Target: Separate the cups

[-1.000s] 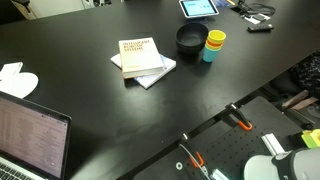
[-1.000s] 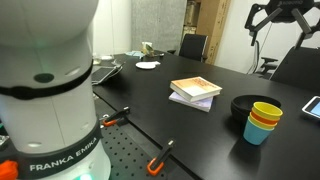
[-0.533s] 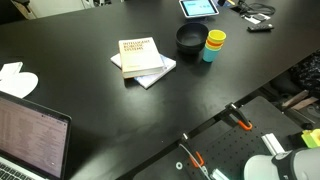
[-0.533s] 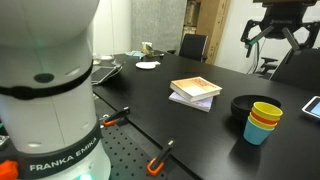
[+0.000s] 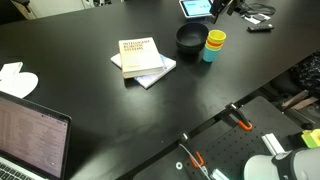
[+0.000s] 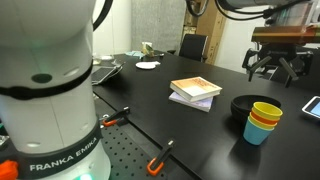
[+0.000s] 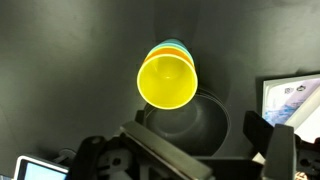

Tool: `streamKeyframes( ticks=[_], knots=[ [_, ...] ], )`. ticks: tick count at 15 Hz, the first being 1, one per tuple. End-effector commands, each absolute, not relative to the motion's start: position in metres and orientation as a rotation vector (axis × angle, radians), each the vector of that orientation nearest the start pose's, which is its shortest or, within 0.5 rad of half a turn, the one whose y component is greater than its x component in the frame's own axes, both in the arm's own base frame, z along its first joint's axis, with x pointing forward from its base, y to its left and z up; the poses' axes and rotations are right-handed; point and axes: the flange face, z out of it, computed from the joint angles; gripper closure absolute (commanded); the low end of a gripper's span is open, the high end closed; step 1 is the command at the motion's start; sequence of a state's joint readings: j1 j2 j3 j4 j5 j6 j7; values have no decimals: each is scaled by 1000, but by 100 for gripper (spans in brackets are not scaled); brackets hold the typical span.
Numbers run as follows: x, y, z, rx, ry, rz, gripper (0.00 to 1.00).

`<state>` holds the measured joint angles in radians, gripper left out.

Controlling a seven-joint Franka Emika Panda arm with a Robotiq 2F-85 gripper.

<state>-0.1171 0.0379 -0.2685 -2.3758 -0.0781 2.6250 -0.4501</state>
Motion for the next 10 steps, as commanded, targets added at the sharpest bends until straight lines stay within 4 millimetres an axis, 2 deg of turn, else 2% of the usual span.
streamKeyframes(
  ticks=[1, 6, 10],
  knots=[
    [500, -215, 314, -3314, -219, -286, 0],
    [512, -248, 296, -3373, -188, -240, 0],
    [516, -262, 280, -3382, -172, -177, 0]
  ],
)
